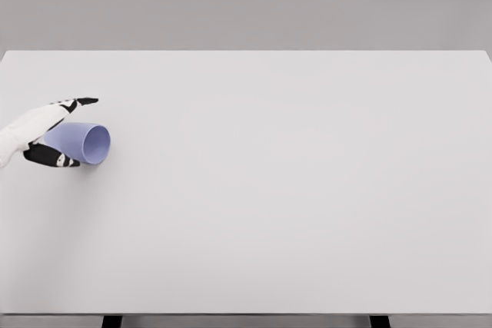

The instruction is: Flip the cup with left arm and place it on the table

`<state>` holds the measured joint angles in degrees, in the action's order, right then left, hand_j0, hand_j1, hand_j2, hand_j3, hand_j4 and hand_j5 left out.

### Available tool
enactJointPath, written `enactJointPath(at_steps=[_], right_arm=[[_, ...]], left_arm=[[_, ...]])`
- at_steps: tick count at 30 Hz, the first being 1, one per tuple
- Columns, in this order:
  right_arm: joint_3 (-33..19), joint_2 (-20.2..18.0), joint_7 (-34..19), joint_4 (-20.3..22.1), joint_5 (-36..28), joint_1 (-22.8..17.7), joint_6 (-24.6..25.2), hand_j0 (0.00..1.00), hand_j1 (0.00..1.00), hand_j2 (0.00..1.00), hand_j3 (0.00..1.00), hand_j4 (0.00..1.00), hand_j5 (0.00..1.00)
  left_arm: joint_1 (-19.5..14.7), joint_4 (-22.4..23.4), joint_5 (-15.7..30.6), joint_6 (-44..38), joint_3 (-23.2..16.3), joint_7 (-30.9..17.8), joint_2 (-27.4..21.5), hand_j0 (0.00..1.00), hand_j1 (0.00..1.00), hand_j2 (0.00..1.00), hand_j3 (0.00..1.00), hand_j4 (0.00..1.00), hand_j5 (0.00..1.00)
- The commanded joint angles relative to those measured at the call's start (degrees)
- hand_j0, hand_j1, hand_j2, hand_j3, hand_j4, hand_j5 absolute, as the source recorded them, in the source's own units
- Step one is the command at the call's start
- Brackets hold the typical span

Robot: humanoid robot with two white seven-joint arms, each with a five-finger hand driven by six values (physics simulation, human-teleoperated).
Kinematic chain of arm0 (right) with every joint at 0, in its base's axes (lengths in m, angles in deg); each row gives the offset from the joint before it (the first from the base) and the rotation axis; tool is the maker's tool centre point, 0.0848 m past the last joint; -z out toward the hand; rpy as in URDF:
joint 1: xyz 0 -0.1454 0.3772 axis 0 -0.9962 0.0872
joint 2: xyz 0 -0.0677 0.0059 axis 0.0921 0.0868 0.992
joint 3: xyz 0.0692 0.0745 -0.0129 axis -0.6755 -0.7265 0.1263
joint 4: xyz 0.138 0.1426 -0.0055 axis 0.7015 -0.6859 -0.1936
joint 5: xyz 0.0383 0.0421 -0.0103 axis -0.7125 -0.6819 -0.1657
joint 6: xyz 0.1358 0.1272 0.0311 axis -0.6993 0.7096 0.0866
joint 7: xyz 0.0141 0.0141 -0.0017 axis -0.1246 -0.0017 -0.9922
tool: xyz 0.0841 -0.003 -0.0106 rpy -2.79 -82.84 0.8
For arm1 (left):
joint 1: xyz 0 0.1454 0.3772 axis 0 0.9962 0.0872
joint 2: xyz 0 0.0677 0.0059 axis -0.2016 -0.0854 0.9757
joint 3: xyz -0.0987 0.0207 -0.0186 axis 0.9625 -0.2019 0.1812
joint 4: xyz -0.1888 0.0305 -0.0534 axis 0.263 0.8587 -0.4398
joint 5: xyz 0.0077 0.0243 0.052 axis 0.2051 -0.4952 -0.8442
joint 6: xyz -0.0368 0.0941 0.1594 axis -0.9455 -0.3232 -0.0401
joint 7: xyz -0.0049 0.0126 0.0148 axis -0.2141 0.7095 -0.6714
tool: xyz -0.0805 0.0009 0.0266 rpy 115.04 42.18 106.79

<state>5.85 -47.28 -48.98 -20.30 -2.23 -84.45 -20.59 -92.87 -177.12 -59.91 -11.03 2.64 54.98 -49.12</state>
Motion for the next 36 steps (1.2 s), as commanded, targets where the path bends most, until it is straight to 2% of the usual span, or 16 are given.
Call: enactJointPath(at_steps=[1, 5, 8, 25, 36], right_arm=[[0.0, 0.0, -0.01, 0.02, -0.01, 0.0, -0.04, 1.0, 1.0, 1.0, 1.0, 1.0, 1.0], [0.0, 0.0, -0.01, 0.02, -0.01, 0.0, 0.05, 1.0, 1.0, 1.0, 1.0, 1.0, 1.0], [0.0, 0.0, -0.01, 0.02, -0.01, 0.0, 0.05, 1.0, 1.0, 1.0, 1.0, 1.0, 1.0], [0.0, 0.0, -0.01, 0.02, -0.01, 0.0, -0.04, 1.0, 1.0, 1.0, 1.0, 1.0, 1.0], [0.0, 0.0, 0.08, -0.07, -0.01, 0.0, -0.04, 1.0, 1.0, 1.0, 1.0, 1.0, 1.0]], left_arm=[[0.0, 0.24, -0.23, 0.01, -0.62, 0.02, 0.21, 1.0, 1.0, 1.0, 1.0, 1.0, 1.0], [0.0, 0.24, -0.23, 0.01, -0.71, 0.02, 0.21, 1.0, 1.0, 1.0, 1.0, 1.0, 1.0], [0.0, 0.32, -2.69, 0.01, -0.71, 0.02, 0.3, 1.0, 1.0, 1.0, 1.0, 1.0, 1.0], [-0.09, 1.11, -7.08, 0.01, -1.85, -0.07, 1.09, 1.0, 1.0, 1.0, 1.0, 1.0, 1.0], [-0.18, 2.52, -7.26, 0.01, -1.85, -0.07, 1.36, 1.0, 1.0, 1.0, 1.0, 1.0, 1.0]])
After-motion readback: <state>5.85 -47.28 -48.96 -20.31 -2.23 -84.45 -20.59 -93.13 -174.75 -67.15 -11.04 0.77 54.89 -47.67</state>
